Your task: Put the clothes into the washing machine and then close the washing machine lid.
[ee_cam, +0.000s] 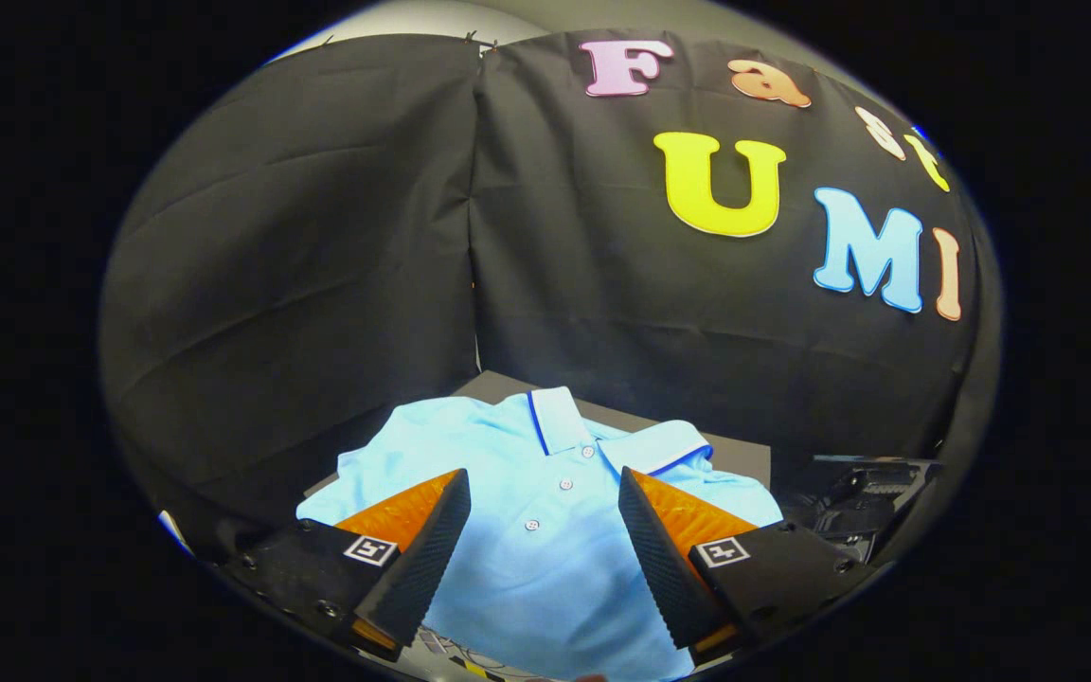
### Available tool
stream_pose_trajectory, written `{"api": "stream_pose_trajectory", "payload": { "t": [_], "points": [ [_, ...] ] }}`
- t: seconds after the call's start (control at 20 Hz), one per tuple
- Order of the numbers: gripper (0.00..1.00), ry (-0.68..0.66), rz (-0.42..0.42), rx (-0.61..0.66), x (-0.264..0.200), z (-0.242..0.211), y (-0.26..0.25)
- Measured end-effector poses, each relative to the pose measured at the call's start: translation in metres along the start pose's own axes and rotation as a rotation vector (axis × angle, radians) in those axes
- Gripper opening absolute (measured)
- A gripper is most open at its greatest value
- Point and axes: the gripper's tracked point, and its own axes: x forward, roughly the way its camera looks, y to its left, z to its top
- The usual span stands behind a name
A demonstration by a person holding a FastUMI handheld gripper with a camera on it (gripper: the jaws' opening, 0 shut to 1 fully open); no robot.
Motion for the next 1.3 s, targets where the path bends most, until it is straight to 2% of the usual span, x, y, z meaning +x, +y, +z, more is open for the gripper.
{"api": "stream_pose_trajectory", "payload": {
  "t": [0.75, 1.05, 1.3],
  "points": [
    [0.98, 0.093, -0.035, -0.025, 0.048, -0.032, -0.007],
    [0.98, 0.193, -0.03, -0.062, 0.051, -0.061, -0.004],
    [0.99, 0.19, -0.014, -0.066, 0.051, -0.058, -0.004]
  ]
}}
